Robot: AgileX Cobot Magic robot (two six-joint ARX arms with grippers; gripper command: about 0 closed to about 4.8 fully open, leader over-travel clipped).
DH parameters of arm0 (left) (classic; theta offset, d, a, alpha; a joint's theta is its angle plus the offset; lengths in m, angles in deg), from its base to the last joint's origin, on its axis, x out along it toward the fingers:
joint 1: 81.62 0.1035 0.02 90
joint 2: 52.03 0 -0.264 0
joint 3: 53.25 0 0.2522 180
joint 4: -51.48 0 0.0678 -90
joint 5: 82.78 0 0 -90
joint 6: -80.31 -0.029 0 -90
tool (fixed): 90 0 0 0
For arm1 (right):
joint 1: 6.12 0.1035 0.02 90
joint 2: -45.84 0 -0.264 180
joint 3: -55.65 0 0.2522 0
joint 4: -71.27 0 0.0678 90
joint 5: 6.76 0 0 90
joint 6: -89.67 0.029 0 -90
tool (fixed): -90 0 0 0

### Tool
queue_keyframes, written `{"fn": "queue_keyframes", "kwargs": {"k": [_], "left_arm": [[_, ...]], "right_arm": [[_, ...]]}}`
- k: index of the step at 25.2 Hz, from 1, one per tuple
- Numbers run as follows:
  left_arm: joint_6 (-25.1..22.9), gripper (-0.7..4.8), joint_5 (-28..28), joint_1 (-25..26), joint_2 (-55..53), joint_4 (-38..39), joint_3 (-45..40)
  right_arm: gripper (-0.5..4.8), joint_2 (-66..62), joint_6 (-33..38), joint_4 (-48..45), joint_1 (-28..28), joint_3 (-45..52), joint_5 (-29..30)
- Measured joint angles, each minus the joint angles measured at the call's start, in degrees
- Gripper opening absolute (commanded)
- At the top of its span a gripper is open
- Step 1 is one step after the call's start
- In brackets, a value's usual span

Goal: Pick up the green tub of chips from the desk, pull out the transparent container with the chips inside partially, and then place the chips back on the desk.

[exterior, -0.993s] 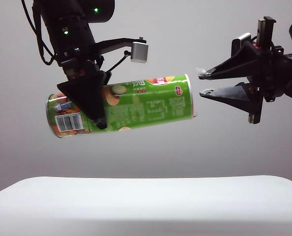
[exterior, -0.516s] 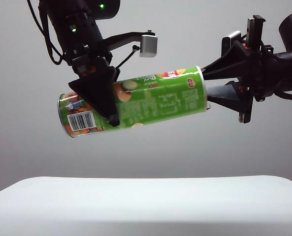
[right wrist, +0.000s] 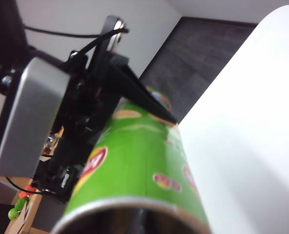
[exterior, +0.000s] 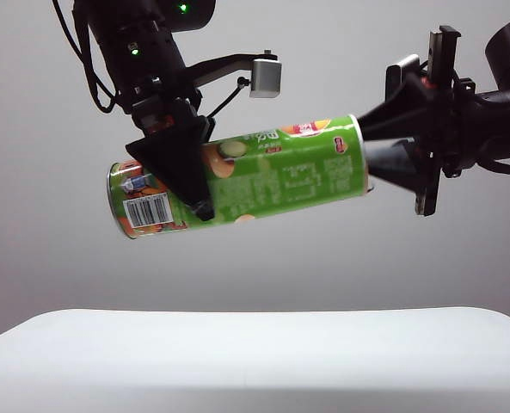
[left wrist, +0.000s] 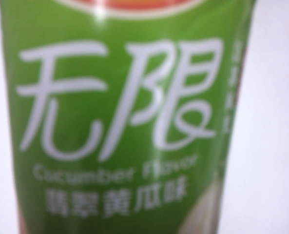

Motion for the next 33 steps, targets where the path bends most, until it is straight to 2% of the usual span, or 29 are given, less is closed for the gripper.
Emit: {"fn": "queue_keyframes", "kwargs": {"k": [14, 25, 27, 29, 31, 33], "left_arm": [[0.7, 2.09, -2.0, 0.0, 0.0, 1.4, 0.1], [1.5, 2.09, 1.8, 3.3, 0.0, 3.2, 0.4], [1.7, 2.09, 1.4, 3.9, 0.0, 5.0, 0.5], [1.9, 2.09, -2.3, 6.6, 0.2, 11.5, 0.1], [2.0, 2.09, -4.2, 7.5, 0.0, 12.6, -0.1], [2.0, 2.09, -1.0, 5.4, 0.1, 11.2, 0.1]], "right_arm": [[-0.08, -0.1, 0.0, 0.4, -0.6, 0.0, 0.5], [-0.08, -0.1, 0.0, -0.7, -3.8, 0.0, 2.3], [-0.08, -0.1, -0.1, -0.7, -4.9, 0.0, 2.9], [-0.08, -0.1, -0.4, -0.7, -8.6, 0.0, 1.1], [-0.08, -0.1, -0.4, -0.7, -8.9, 0.0, 0.9], [0.02, -0.1, -0.4, -0.7, -7.7, 0.0, 2.2]]}}
